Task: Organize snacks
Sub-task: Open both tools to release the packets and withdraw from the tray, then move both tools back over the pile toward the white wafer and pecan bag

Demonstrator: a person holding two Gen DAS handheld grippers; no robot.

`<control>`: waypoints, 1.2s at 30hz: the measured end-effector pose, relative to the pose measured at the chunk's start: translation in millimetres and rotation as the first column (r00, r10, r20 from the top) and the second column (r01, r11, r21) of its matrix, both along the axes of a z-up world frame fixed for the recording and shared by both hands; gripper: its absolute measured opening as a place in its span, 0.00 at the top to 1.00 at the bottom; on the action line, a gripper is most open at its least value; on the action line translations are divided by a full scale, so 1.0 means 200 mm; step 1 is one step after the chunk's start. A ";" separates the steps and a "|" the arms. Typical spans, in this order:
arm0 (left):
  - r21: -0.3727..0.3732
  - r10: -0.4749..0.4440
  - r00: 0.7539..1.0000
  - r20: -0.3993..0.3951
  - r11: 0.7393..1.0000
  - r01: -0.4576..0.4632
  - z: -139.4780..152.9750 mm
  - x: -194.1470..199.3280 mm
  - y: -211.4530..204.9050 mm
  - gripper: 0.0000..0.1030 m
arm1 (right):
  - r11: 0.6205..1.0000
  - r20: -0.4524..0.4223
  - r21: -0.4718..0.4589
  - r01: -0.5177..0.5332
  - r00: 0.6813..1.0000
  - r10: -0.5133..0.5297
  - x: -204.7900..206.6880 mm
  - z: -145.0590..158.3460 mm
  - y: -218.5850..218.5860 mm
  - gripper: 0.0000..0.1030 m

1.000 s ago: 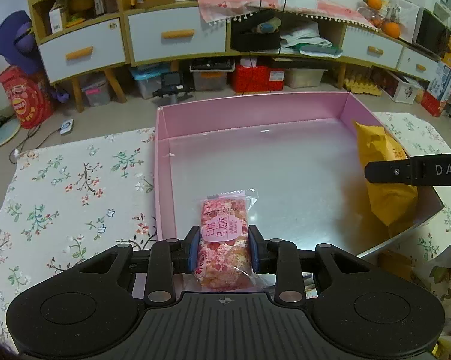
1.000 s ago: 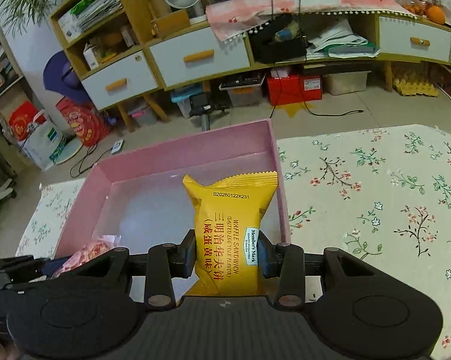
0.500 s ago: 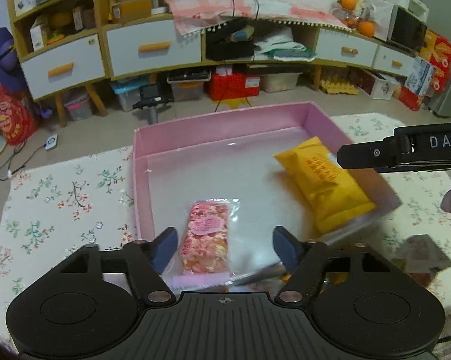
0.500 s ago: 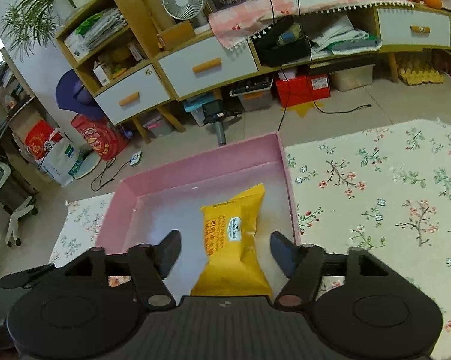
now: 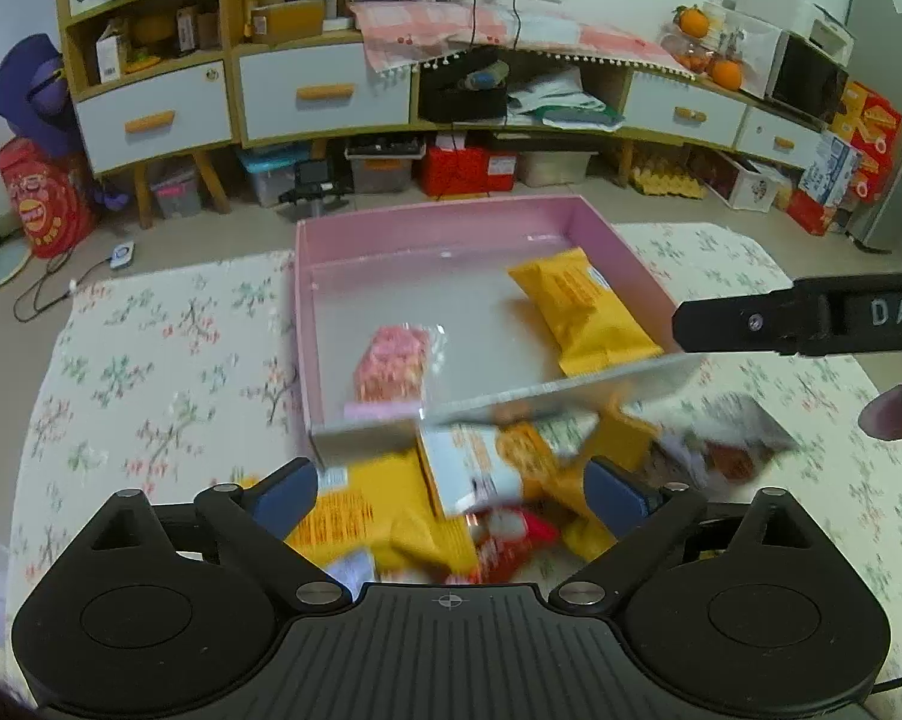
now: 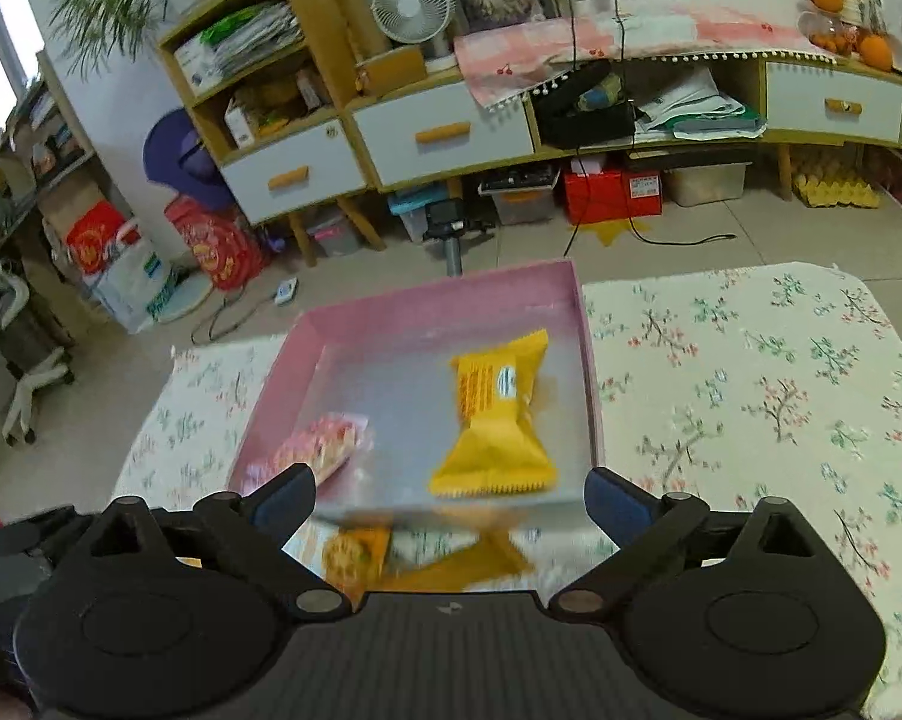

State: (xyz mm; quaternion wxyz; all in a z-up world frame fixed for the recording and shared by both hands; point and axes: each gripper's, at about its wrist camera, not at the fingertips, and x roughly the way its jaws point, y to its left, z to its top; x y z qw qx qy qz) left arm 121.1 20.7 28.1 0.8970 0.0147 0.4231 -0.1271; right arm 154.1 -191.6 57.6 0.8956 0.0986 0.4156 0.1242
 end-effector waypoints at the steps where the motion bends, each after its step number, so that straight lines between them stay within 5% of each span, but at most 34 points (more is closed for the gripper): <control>1: -0.004 -0.002 1.000 -0.002 1.000 0.002 0.00 -0.03 0.00 0.04 | 1.000 0.000 -0.012 -0.006 1.000 0.006 -0.02 0.00 0.01 0.31; 7: -0.027 -0.007 0.999 -0.052 1.000 0.006 -0.06 -0.17 0.06 0.04 | 1.000 0.012 -0.016 -0.005 1.000 0.006 -0.14 0.00 0.00 0.28; 20: -0.061 -0.029 0.999 -0.017 0.998 0.028 -0.20 -0.36 0.17 0.04 | 0.998 0.071 -0.060 0.006 0.997 -0.002 -0.32 -0.10 -0.03 0.26; 30: 0.028 -0.232 0.971 0.057 0.973 0.230 -0.29 -0.50 0.15 0.04 | 0.987 0.192 -0.150 -0.051 0.978 0.079 -0.46 -0.13 -0.08 0.26; 36: 0.064 -0.302 0.952 0.049 0.952 0.299 -0.30 -0.53 0.13 0.04 | 0.977 0.133 -0.192 -0.094 0.984 0.120 -0.50 -0.19 -0.08 0.26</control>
